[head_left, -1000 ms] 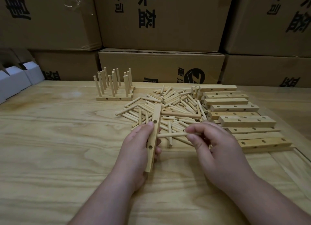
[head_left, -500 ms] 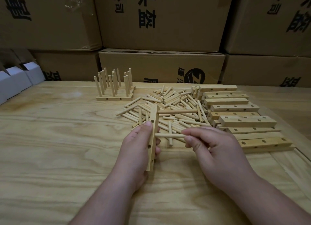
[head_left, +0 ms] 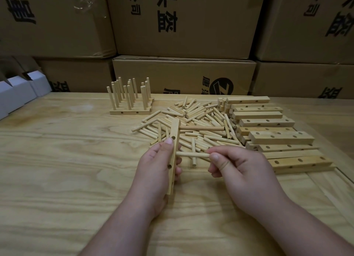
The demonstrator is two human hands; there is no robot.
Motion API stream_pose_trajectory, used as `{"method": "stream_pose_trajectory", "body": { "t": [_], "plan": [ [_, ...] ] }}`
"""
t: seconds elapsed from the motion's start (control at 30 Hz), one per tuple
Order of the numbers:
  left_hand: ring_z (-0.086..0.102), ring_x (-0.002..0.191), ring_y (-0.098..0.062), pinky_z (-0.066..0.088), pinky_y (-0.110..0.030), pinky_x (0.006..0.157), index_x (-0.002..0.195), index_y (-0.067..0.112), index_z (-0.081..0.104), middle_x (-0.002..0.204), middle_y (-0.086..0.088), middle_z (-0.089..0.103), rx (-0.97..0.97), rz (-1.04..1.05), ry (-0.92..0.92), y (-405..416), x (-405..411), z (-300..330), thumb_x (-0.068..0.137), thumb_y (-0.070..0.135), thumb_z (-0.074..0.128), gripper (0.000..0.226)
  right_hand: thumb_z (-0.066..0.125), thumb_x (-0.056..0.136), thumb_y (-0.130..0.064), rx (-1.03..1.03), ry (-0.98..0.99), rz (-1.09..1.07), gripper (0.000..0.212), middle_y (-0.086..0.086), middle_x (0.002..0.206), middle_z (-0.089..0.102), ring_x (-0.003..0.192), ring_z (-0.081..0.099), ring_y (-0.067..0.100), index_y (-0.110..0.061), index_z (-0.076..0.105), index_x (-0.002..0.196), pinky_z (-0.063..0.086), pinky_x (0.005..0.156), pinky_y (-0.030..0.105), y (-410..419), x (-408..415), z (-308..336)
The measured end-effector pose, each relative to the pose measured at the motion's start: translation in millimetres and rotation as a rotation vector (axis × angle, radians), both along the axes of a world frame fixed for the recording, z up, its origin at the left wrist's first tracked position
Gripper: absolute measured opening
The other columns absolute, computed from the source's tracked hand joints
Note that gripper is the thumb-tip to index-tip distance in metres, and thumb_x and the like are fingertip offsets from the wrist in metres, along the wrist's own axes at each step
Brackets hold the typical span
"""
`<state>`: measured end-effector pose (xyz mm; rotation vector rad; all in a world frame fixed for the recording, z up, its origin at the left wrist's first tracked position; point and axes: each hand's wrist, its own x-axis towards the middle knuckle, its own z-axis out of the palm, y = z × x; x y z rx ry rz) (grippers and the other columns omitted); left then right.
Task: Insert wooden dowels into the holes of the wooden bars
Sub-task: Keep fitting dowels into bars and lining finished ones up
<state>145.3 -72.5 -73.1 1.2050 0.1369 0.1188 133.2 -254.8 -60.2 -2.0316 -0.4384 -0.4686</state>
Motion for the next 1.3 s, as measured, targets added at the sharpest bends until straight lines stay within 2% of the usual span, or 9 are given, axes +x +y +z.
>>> {"method": "stream_pose_trajectory", "body": {
  "t": [0.1, 0.17, 0.3, 0.4, 0.53, 0.7, 0.93, 1.1, 1.3],
  "plan": [
    [0.053, 0.049, -0.013, 0.044, -0.023, 0.044, 0.089, 0.014, 0.078, 0.065, -0.004, 0.062, -0.073, -0.011, 0.000, 1, -1, 3, 0.097, 0.041, 0.059, 0.034, 0.062, 0.096, -0.032, 0.145, 0.009, 0.049, 0.016, -0.009, 0.075, 0.072, 0.072, 0.069, 0.009, -0.040, 0.067, 0.109, 0.056, 0.070, 0.026, 7, -2, 1],
    [0.053, 0.047, -0.013, 0.043, -0.024, 0.042, 0.088, 0.014, 0.076, 0.064, -0.004, 0.062, -0.148, 0.020, 0.015, 2, 0, 5, 0.099, 0.041, 0.057, 0.035, 0.054, 0.096, -0.055, 0.186, 0.040, 0.075, 0.031, -0.009, 0.085, 0.070, 0.075, 0.066, 0.012, -0.046, 0.052, 0.126, 0.053, 0.070, 0.022, 11, -3, 0],
    [0.051, 0.045, -0.012, 0.042, -0.024, 0.040, 0.089, 0.012, 0.070, 0.063, -0.003, 0.060, -0.371, 0.131, 0.096, 8, 6, 9, 0.100, 0.042, 0.056, 0.035, 0.042, 0.095, -0.059, -0.274, -0.015, 0.010, 0.035, -0.025, 0.108, 0.044, 0.083, 0.054, -0.001, -0.057, 0.040, 0.129, 0.046, 0.071, 0.021, 13, -1, -8],
    [0.049, 0.043, -0.012, 0.041, -0.024, 0.040, 0.087, 0.012, 0.069, 0.061, -0.003, 0.058, -0.415, 0.138, 0.108, 8, 7, 10, 0.100, 0.042, 0.056, 0.035, 0.044, 0.098, -0.051, -0.549, 0.019, -0.012, 0.040, -0.020, 0.108, 0.032, 0.087, 0.051, 0.004, -0.056, 0.033, 0.136, 0.049, 0.072, 0.032, 23, 0, -13],
    [0.048, 0.042, -0.011, 0.040, -0.023, 0.039, 0.080, 0.014, 0.069, 0.059, -0.002, 0.057, -0.404, 0.127, 0.104, 6, 6, 10, 0.100, 0.041, 0.056, 0.037, 0.047, 0.098, -0.049, -0.601, 0.079, -0.094, 0.038, -0.016, 0.111, 0.040, 0.096, 0.057, 0.012, -0.043, 0.049, 0.135, 0.050, 0.076, 0.031, 31, 7, -16],
    [0.049, 0.043, -0.012, 0.041, -0.024, 0.039, 0.086, 0.012, 0.070, 0.060, -0.003, 0.058, -0.414, 0.129, 0.101, 6, 7, 10, 0.100, 0.040, 0.057, 0.035, 0.062, 0.093, -0.032, -0.495, 0.057, -0.258, 0.007, -0.015, 0.090, 0.055, 0.087, 0.059, 0.011, -0.030, 0.067, 0.098, 0.049, 0.078, 0.027, 25, 14, -14],
    [0.050, 0.045, -0.013, 0.041, -0.025, 0.040, 0.082, 0.013, 0.071, 0.061, -0.004, 0.059, -0.397, 0.135, 0.102, 7, 8, 8, 0.099, 0.040, 0.058, 0.034, 0.062, 0.093, -0.033, -0.462, 0.103, -0.279, 0.022, -0.015, 0.096, 0.056, 0.088, 0.059, 0.008, -0.029, 0.069, 0.113, 0.050, 0.082, 0.026, 26, 14, -16],
    [0.050, 0.045, -0.013, 0.041, -0.025, 0.040, 0.086, 0.011, 0.070, 0.060, -0.005, 0.059, -0.396, 0.134, 0.103, 6, 8, 9, 0.099, 0.039, 0.058, 0.033, 0.059, 0.092, -0.025, -0.506, 0.102, -0.368, 0.015, -0.012, 0.086, 0.060, 0.079, 0.056, 0.008, -0.023, 0.073, 0.091, 0.046, 0.071, 0.024, 23, 17, -16],
    [0.050, 0.044, -0.013, 0.041, -0.024, 0.039, 0.075, 0.014, 0.074, 0.060, -0.005, 0.059, -0.415, 0.137, 0.095, 6, 8, 9, 0.100, 0.038, 0.058, 0.038, 0.063, 0.091, -0.045, -0.505, 0.145, -0.330, 0.022, -0.014, 0.093, 0.053, 0.084, 0.057, 0.010, -0.031, 0.072, 0.107, 0.050, 0.076, 0.029, 26, 15, -17]
  ]
}}
